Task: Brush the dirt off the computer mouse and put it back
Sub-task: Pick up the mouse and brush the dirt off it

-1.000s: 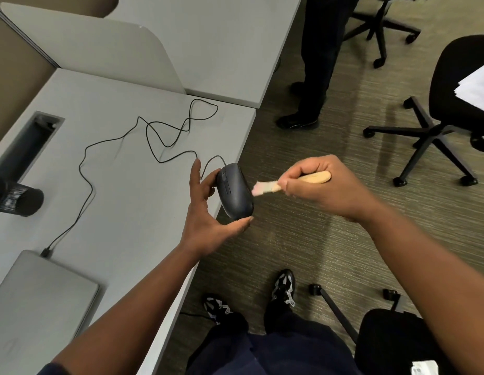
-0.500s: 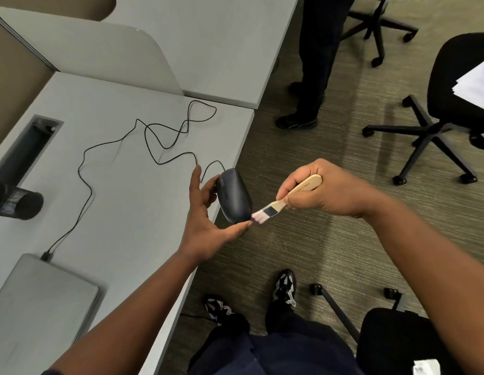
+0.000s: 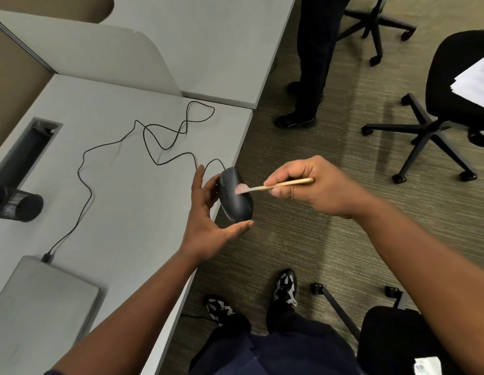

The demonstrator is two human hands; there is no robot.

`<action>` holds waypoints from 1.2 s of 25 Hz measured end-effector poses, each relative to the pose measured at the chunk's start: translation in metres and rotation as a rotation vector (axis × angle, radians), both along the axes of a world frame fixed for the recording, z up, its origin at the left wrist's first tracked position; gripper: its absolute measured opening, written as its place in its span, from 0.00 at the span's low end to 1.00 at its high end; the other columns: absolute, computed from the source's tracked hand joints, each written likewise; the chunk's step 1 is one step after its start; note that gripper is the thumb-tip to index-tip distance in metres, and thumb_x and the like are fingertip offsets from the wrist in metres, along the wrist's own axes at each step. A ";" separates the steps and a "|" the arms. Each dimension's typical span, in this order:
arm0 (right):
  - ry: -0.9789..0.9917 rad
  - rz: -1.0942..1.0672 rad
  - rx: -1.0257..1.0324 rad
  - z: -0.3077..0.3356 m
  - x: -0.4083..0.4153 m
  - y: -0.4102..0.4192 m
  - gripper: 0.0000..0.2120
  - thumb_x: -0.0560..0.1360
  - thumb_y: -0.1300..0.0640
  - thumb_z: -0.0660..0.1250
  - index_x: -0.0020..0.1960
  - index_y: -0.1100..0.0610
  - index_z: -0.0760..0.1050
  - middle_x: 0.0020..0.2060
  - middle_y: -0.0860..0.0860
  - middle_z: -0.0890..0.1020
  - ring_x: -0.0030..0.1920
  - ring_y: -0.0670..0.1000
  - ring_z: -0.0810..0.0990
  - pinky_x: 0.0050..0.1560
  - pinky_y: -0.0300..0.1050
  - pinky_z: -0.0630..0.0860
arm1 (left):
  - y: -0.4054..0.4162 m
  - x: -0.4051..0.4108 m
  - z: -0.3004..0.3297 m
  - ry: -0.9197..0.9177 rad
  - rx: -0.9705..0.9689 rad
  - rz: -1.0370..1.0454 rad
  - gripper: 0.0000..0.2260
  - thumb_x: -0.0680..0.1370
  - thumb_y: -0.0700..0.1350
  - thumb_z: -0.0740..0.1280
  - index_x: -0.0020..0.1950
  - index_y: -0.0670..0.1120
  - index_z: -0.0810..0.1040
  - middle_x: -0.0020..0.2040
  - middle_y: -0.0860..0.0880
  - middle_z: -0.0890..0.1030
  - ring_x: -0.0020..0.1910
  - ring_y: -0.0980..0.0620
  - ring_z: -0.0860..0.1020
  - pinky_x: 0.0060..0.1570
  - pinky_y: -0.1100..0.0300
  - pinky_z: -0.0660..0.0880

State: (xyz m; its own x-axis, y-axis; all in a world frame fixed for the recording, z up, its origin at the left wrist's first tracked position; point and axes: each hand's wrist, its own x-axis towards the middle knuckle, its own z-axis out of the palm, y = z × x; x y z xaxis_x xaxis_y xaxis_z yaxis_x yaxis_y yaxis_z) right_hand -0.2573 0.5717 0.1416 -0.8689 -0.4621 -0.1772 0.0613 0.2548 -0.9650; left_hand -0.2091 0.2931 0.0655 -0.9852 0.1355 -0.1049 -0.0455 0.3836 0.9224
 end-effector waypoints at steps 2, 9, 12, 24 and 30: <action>-0.033 0.078 0.020 0.004 -0.001 0.005 0.07 0.77 0.59 0.76 0.54 0.53 0.87 0.47 0.62 0.86 0.44 0.55 0.80 0.46 0.47 0.76 | -0.001 0.000 0.000 0.007 0.001 0.010 0.63 0.62 0.58 0.87 0.83 0.72 0.46 0.81 0.58 0.68 0.78 0.61 0.69 0.76 0.57 0.66; -0.141 0.141 0.030 0.000 0.003 0.013 0.06 0.77 0.60 0.77 0.53 0.53 0.88 0.44 0.57 0.88 0.43 0.49 0.83 0.46 0.42 0.78 | -0.001 -0.001 0.001 0.002 0.000 0.022 0.63 0.61 0.62 0.87 0.84 0.70 0.47 0.82 0.56 0.68 0.78 0.61 0.69 0.77 0.58 0.67; -0.155 -0.080 -0.194 -0.003 0.001 0.007 0.07 0.76 0.57 0.76 0.53 0.55 0.87 0.45 0.61 0.88 0.44 0.51 0.86 0.47 0.43 0.83 | -0.003 -0.003 0.001 -0.005 0.007 0.018 0.64 0.61 0.58 0.87 0.85 0.68 0.47 0.80 0.56 0.69 0.77 0.62 0.70 0.76 0.63 0.68; -0.234 0.080 -0.176 -0.012 0.004 0.016 0.11 0.73 0.54 0.78 0.54 0.56 0.87 0.48 0.64 0.87 0.48 0.54 0.85 0.50 0.43 0.83 | 0.003 -0.002 0.000 0.007 0.008 0.017 0.60 0.61 0.59 0.86 0.83 0.70 0.50 0.81 0.54 0.69 0.77 0.64 0.70 0.74 0.69 0.67; 0.025 -0.071 -0.087 -0.005 0.003 0.012 0.10 0.73 0.55 0.78 0.54 0.53 0.88 0.49 0.59 0.88 0.48 0.64 0.85 0.52 0.56 0.82 | 0.002 -0.003 -0.002 0.008 0.017 0.028 0.61 0.61 0.59 0.86 0.84 0.67 0.51 0.78 0.59 0.70 0.75 0.65 0.71 0.72 0.69 0.68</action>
State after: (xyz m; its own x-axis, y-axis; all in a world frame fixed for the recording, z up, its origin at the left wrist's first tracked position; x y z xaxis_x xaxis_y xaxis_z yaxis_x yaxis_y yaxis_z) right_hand -0.2547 0.5840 0.1371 -0.9035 -0.4122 -0.1176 0.0523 0.1664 -0.9847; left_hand -0.2120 0.2951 0.0632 -0.9895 0.1093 -0.0947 -0.0484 0.3666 0.9291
